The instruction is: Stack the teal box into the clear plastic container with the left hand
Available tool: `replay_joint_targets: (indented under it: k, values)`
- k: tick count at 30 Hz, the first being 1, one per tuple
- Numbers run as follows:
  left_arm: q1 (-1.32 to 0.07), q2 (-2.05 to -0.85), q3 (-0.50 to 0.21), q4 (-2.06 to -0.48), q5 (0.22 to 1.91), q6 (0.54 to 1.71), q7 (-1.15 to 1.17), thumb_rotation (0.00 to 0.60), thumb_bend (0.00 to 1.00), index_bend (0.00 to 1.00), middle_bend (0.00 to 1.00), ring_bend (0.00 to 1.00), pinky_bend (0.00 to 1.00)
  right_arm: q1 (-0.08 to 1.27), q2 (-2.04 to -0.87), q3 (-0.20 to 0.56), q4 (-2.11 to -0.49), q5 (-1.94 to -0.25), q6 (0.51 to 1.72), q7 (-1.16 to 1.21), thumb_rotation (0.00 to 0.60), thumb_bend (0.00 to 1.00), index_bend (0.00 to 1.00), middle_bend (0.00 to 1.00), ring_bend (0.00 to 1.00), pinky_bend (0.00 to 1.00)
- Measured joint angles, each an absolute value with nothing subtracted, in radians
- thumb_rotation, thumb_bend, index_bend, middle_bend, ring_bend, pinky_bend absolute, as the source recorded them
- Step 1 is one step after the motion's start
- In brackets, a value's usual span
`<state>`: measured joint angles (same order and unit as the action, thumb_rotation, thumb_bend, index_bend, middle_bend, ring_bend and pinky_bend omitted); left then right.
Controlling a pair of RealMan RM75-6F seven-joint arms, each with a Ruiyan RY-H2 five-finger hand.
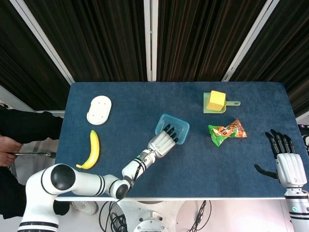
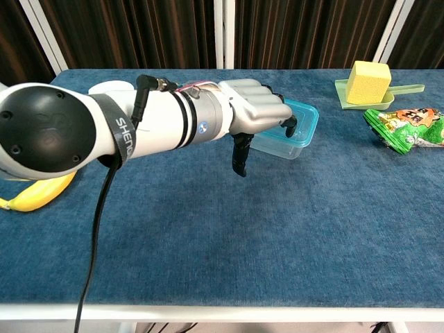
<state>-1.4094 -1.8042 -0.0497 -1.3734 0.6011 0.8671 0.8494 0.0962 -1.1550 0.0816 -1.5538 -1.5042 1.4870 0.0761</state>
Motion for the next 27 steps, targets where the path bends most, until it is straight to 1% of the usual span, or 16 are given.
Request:
replay_joint_targets:
  k: [8,13,17,21,23,27]
  values:
    - [-1.393,-1.814,-0.058,-1.357,0.617,0.857,0.852,0.600,0.09,0.22,0.15,0.00,0.03,0.095,-1.153,0.083,-1.559,-1.502,1.488,0.070,0.600,0.05,0.00,0.00,0.00,0.00]
    - [-1.379,-1.785,-0.090,-1.384,0.620,0.843,0.802,0.600,0.09,0.22,0.15,0.00,0.04,0.093,-1.150,0.084,-1.564,-1.503,1.493,0.069,0.600,0.05,0.00,0.00,0.00,0.00]
    - [-1.345,-1.712,-0.128,-1.440,0.643,0.850,0.722,0.600,0.09,0.22,0.15,0.00,0.04,0.095,-1.141,0.084,-1.566,-1.503,1.489,0.074,0.600,0.05,0.00,0.00,0.00,0.00]
    - [-1.277,-1.617,-0.150,-1.501,0.683,0.892,0.634,0.600,0.09,0.22,0.15,0.00,0.04,0.104,-1.122,0.085,-1.568,-1.502,1.468,0.092,0.600,0.05,0.00,0.00,0.00,0.00]
    - [-1.227,-1.559,-0.153,-1.535,0.709,0.928,0.588,0.600,0.09,0.22,0.15,0.00,0.04,0.111,-1.111,0.086,-1.569,-1.502,1.453,0.107,0.600,0.05,0.00,0.01,0.00,0.00]
    - [-1.113,-1.459,-0.148,-1.586,0.768,1.029,0.500,0.600,0.09,0.22,0.15,0.00,0.04,0.126,-1.098,0.088,-1.564,-1.497,1.424,0.139,0.600,0.06,0.00,0.07,0.00,0.00]
